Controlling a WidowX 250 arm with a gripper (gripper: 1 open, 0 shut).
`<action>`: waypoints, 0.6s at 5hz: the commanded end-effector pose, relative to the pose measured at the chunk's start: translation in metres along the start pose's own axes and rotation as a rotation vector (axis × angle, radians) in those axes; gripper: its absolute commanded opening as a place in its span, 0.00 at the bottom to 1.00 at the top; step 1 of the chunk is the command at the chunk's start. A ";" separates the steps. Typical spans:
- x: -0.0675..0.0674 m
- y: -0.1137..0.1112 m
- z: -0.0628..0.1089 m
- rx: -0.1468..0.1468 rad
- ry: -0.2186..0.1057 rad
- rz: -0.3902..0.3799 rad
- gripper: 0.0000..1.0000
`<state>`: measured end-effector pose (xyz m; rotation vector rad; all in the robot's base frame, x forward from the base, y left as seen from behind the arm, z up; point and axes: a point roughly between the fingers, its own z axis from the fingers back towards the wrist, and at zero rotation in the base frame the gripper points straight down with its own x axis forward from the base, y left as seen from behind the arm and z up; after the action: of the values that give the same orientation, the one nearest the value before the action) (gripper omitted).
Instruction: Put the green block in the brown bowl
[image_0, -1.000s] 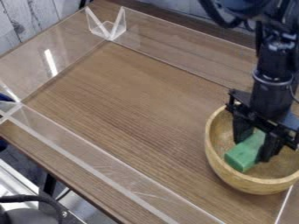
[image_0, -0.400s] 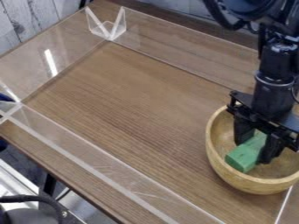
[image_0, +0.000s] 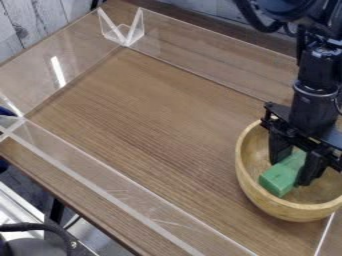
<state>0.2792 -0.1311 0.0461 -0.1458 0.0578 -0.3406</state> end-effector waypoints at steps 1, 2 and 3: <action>0.013 0.000 0.015 -0.004 -0.061 -0.002 0.00; 0.013 0.001 0.015 -0.006 -0.060 0.001 0.00; 0.014 0.002 0.016 -0.008 -0.059 0.004 0.00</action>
<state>0.2809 -0.1290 0.0454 -0.1494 0.0648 -0.3341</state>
